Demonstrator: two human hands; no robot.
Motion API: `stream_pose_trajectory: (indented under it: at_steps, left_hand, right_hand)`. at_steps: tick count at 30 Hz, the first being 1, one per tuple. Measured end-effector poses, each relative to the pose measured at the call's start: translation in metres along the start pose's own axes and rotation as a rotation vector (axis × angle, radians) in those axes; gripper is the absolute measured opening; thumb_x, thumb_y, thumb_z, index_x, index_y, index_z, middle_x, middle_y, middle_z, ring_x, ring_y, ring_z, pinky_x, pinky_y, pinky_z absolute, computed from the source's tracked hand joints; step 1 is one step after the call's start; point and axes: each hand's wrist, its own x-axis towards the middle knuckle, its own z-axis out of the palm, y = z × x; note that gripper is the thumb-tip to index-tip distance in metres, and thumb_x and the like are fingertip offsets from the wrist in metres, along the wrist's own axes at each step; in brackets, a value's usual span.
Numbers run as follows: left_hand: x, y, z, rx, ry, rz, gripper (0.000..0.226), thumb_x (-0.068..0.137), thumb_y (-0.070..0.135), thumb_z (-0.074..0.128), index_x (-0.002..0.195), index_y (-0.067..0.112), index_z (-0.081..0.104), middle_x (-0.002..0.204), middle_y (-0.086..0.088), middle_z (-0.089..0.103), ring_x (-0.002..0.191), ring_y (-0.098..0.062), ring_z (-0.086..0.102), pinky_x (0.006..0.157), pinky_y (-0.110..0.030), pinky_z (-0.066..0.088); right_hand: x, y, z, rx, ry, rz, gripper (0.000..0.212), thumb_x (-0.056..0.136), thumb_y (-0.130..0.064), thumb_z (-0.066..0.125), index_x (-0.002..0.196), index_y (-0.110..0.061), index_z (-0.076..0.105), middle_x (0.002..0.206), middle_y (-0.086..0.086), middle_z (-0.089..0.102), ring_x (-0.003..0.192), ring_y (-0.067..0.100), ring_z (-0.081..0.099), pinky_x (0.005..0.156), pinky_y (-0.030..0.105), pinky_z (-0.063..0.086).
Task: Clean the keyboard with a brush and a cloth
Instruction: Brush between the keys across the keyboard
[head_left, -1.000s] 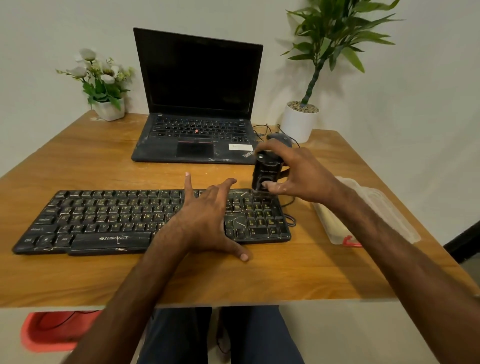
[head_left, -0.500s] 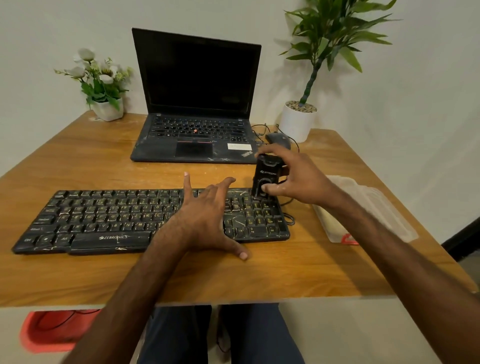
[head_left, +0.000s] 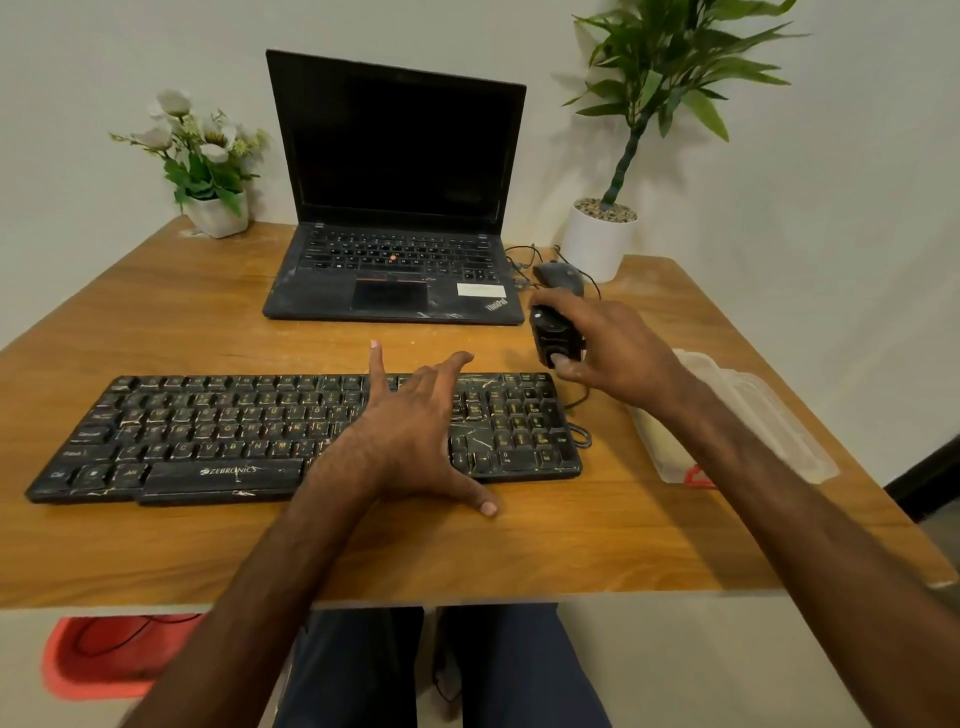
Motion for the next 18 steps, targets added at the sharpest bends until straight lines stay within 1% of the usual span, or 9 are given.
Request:
stream_pose_trajectory:
  at_steps: [3, 5, 7, 9, 11, 12, 14, 16, 18]
  left_hand:
    - [0.0, -0.001, 0.0, -0.009, -0.004, 0.0, 0.156, 0.045, 0.097, 0.062, 0.155, 0.024, -0.022, 0.168, -0.007, 0.012, 0.155, -0.022, 0.008, 0.106, -0.064, -0.033]
    - [0.0, -0.001, 0.0, -0.002, -0.01, -0.007, 0.156, 0.045, 0.097, 0.061, 0.154, 0.024, -0.022, 0.168, -0.007, 0.011, 0.155, -0.022, 0.007, 0.105, -0.064, -0.033]
    - [0.0, 0.0, 0.0, -0.006, -0.016, -0.01, 0.156, 0.045, 0.096, 0.061, 0.155, 0.024, -0.022, 0.168, -0.007, 0.011, 0.155, -0.022, 0.007, 0.106, -0.064, -0.032]
    - [-0.001, 0.001, -0.001, -0.01, -0.02, -0.012, 0.155, 0.047, 0.095, 0.063, 0.155, 0.023, -0.022, 0.168, -0.007, 0.011, 0.155, -0.022, 0.007, 0.107, -0.065, -0.031]
    - [-0.001, 0.001, -0.001, -0.009, -0.015, -0.011, 0.155, 0.047, 0.094, 0.063, 0.155, 0.023, -0.021, 0.168, -0.007, 0.011, 0.155, -0.022, 0.008, 0.108, -0.065, -0.03]
    - [-0.002, 0.002, -0.001, -0.007, -0.016, -0.008, 0.155, 0.047, 0.094, 0.063, 0.155, 0.023, -0.022, 0.168, -0.007, 0.011, 0.155, -0.021, 0.007, 0.108, -0.065, -0.03]
    - [-0.001, 0.001, -0.001, -0.012, -0.017, -0.004, 0.155, 0.047, 0.094, 0.063, 0.155, 0.023, -0.023, 0.168, -0.006, 0.009, 0.155, -0.021, 0.006, 0.107, -0.065, -0.03]
    - [-0.001, 0.0, 0.0, -0.019, -0.015, -0.004, 0.155, 0.047, 0.094, 0.063, 0.154, 0.024, -0.024, 0.168, -0.007, 0.009, 0.155, -0.021, 0.006, 0.107, -0.065, -0.031]
    - [0.0, 0.0, 0.0, -0.023, -0.007, 0.002, 0.156, 0.046, 0.095, 0.063, 0.154, 0.024, -0.024, 0.168, -0.007, 0.01, 0.155, -0.021, 0.006, 0.107, -0.065, -0.031]
  right_hand:
    - [0.001, -0.001, -0.001, 0.147, 0.029, 0.03, 0.067, 0.076, -0.017, 0.08, 0.135, -0.022, 0.047, 0.122, 0.001, 0.06, 0.106, 0.013, 0.06, 0.08, 0.008, 0.048]
    - [0.0, -0.008, 0.003, 0.238, 0.006, 0.005, 0.065, 0.077, -0.016, 0.08, 0.133, -0.021, 0.049, 0.121, -0.004, 0.059, 0.105, 0.005, 0.059, 0.08, 0.006, 0.047]
    - [-0.001, -0.01, 0.004, 0.195, -0.033, -0.025, 0.066, 0.077, -0.016, 0.079, 0.135, -0.022, 0.047, 0.122, -0.009, 0.058, 0.104, 0.005, 0.059, 0.079, 0.008, 0.047]
    - [0.0, -0.004, 0.0, 0.114, -0.029, -0.007, 0.068, 0.077, -0.016, 0.078, 0.136, -0.023, 0.046, 0.122, -0.004, 0.059, 0.105, 0.011, 0.06, 0.077, 0.01, 0.048]
    - [0.0, 0.004, -0.007, 0.091, 0.017, 0.037, 0.069, 0.076, -0.016, 0.08, 0.135, -0.022, 0.047, 0.12, 0.0, 0.061, 0.103, 0.014, 0.062, 0.074, 0.006, 0.047]
    - [-0.001, 0.007, -0.01, 0.114, 0.034, 0.058, 0.069, 0.075, -0.016, 0.082, 0.134, -0.022, 0.048, 0.118, -0.003, 0.061, 0.102, 0.014, 0.062, 0.073, 0.004, 0.047]
    - [-0.005, 0.008, -0.015, 0.193, 0.037, 0.079, 0.068, 0.073, -0.014, 0.083, 0.132, -0.023, 0.049, 0.114, -0.009, 0.058, 0.099, 0.01, 0.062, 0.074, 0.006, 0.051]
    - [-0.008, 0.003, -0.013, 0.267, -0.007, 0.082, 0.066, 0.074, -0.013, 0.083, 0.131, -0.024, 0.051, 0.111, -0.012, 0.058, 0.097, 0.009, 0.063, 0.076, 0.015, 0.056]
    - [-0.007, -0.005, -0.006, 0.331, -0.05, 0.068, 0.064, 0.075, -0.012, 0.082, 0.13, -0.025, 0.052, 0.112, -0.014, 0.06, 0.101, 0.006, 0.064, 0.077, 0.02, 0.058]
